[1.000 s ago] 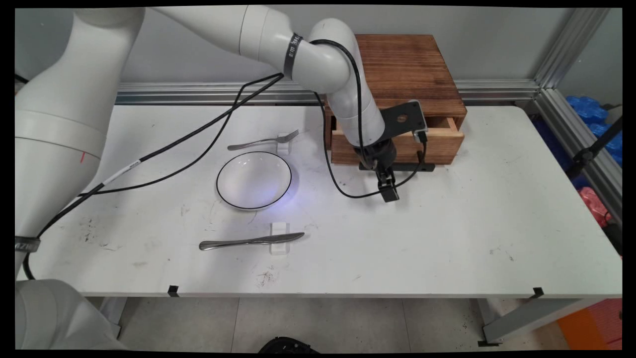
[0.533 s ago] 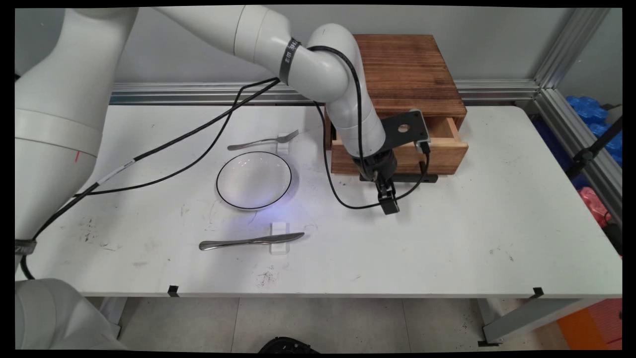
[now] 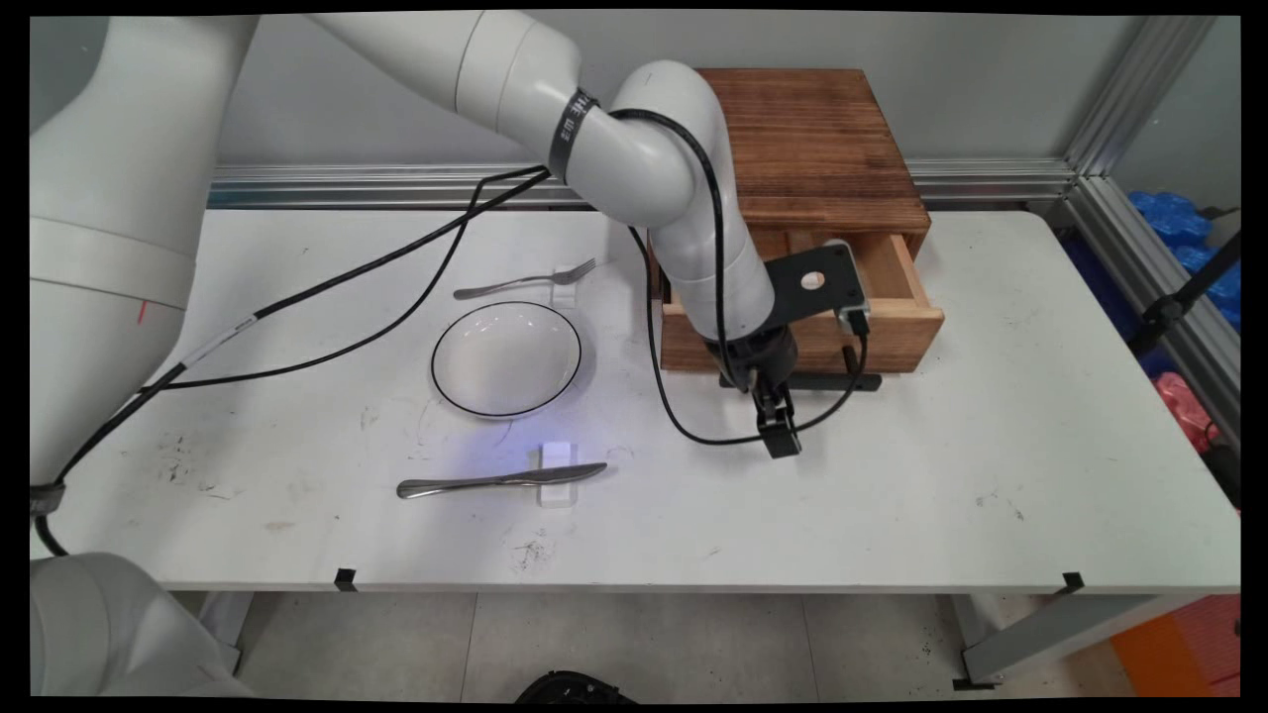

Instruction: Open the drawer

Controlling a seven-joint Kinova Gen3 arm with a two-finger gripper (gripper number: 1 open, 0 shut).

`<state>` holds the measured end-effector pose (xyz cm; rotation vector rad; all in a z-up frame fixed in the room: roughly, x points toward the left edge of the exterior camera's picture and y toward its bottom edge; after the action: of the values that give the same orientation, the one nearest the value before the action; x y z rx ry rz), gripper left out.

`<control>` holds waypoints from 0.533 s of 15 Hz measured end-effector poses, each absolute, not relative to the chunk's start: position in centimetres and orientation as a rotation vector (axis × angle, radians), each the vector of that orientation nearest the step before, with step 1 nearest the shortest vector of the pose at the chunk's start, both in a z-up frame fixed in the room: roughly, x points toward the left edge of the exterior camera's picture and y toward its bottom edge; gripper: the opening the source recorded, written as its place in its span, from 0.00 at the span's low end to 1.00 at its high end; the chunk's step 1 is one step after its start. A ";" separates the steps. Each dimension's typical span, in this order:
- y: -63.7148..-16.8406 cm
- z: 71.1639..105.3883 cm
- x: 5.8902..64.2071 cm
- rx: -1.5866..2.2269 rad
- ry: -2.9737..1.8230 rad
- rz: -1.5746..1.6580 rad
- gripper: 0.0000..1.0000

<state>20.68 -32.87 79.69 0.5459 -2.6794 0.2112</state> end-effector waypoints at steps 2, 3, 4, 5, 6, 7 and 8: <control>-32.0 79.9 20.3 0.544 -2.681 0.203 1.00; -31.5 80.0 20.2 0.543 -2.682 0.198 1.00; -31.0 80.0 20.0 0.543 -2.683 0.193 1.00; -30.5 80.1 19.9 0.542 -2.684 0.186 1.00; -30.1 80.2 19.8 0.542 -2.686 0.180 1.00; -29.5 80.3 19.7 0.541 -2.687 0.173 1.00; -29.1 80.3 19.6 0.539 -2.688 0.166 1.00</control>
<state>19.63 -29.11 80.33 0.5389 -2.6884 0.1661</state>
